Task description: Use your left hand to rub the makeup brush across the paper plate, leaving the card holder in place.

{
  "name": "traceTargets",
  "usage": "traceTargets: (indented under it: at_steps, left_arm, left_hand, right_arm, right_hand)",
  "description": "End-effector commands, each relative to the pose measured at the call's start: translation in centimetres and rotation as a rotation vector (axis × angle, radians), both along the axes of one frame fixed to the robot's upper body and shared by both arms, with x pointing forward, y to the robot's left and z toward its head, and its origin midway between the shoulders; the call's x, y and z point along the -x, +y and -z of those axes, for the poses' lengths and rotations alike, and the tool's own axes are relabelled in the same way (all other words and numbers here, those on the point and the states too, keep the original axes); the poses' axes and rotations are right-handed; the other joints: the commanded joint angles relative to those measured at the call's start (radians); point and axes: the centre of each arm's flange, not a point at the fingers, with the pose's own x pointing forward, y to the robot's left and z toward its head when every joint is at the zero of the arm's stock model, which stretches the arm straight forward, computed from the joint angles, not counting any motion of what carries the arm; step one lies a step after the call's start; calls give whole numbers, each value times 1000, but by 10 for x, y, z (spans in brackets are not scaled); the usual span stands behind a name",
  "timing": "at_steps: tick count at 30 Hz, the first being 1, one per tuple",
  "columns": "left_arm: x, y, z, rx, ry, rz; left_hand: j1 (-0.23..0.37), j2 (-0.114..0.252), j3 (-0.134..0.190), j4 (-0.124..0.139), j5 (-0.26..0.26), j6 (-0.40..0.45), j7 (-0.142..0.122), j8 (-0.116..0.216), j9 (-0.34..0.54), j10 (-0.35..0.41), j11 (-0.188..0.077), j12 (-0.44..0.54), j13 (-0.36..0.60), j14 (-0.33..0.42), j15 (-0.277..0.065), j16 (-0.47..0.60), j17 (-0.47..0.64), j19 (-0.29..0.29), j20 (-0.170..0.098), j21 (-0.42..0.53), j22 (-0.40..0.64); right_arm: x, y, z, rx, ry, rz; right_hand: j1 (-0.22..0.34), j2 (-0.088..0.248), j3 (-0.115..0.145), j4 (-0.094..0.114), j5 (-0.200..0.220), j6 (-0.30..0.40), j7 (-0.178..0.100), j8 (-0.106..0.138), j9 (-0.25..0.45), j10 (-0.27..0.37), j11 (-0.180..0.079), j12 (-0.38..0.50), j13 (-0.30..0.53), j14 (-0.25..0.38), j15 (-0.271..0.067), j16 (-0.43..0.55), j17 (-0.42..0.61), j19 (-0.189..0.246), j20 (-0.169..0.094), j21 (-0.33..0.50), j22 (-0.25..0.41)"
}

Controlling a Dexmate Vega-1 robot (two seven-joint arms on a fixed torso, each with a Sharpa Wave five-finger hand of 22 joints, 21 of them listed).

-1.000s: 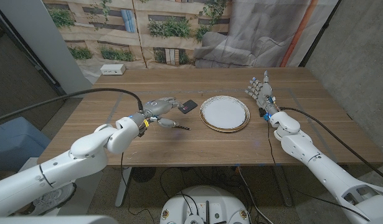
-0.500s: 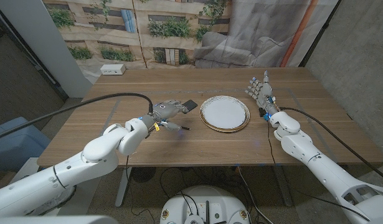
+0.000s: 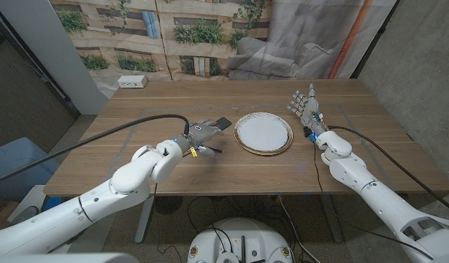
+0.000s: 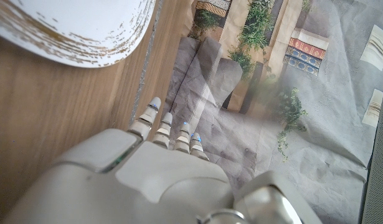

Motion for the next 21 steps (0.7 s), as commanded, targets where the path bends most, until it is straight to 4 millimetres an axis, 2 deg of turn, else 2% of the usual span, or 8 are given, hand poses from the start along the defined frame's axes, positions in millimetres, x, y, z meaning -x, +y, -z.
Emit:
traceTargets:
  at_steps: [1, 7, 21]
  left_arm:
    - [-12, -10, 3, -32, 23, -69]
    - [-17, -14, 4, -42, 41, -64]
    - [-23, -16, 9, -35, 46, -84]
  left_hand:
    - [21, 3, -4, 0, 10, 38, 0, 13, 4, 20, 1, 8, 1, 11, 1, 9, 2, -2, 5, 9, 4]
    - [36, 6, -12, 1, 9, 64, 0, 18, 3, 63, -9, 15, 0, 27, -1, 12, 1, 5, 6, 13, 4]
    - [68, 17, -34, 3, 8, 119, -3, 22, 3, 152, -15, 22, 0, 76, -15, 19, 1, 43, 2, 21, 4]
  right_arm:
    - [0, 0, 0, 0, 0, 0]
    - [0, 0, 0, 0, 0, 0]
    - [0, 0, 0, 0, 0, 0]
  right_hand:
    - [6, 99, 0, 5, 6, -8, 1, 5, 3, -9, 1, 7, 6, -1, 8, 3, 3, 1, 7, 6, 6]
    - [6, 99, 0, 5, 6, -7, 1, 5, 3, -8, 1, 7, 6, -1, 8, 3, 3, 1, 7, 6, 6]
    - [6, 100, 0, 5, 6, -8, 2, 5, 3, -9, 1, 7, 5, -1, 8, 4, 3, 1, 6, 6, 6]
